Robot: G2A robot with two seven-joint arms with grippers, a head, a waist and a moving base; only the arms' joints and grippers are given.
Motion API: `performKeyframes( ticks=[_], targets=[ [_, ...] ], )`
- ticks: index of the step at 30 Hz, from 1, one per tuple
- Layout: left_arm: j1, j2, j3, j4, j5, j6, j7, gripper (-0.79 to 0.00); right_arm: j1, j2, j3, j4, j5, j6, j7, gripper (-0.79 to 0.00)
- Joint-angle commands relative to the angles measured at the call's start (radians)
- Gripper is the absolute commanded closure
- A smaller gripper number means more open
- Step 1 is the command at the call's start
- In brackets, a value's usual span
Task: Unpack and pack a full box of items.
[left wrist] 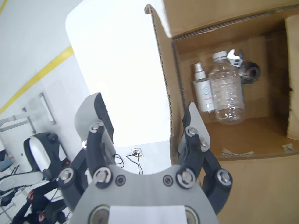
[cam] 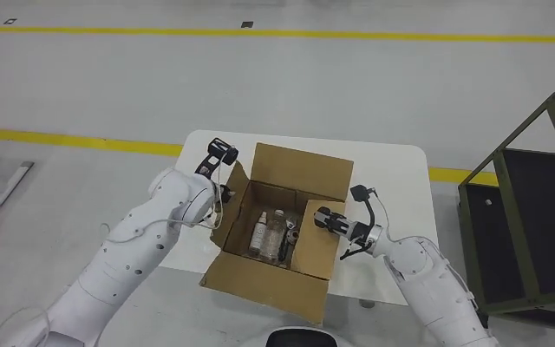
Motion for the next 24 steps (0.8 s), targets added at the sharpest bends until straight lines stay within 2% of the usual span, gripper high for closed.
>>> performKeyframes(
  ticks=[1,7,18,24],
  targets=[
    [-0.006,0.001,-0.014,0.035,0.013,-0.008,-0.007,-0.785,-0.002,0.001,0.003,-0.002,-0.004,0.002,0.001,0.0],
    [0.002,-0.005,-0.008,0.094,0.052,-0.012,-0.018,-0.785,-0.004,0.003,0.009,-0.014,-0.007,0.008,-0.007,0.0],
    [0.001,-0.041,0.044,0.203,0.058,-0.013,-0.008,-0.785,-0.012,0.008,0.025,-0.067,-0.019,0.011,-0.034,0.0],
    [-0.007,-0.056,0.051,0.226,0.071,-0.011,-0.006,-0.785,-0.026,0.011,0.043,-0.093,-0.016,0.002,-0.056,0.0]
  ],
)
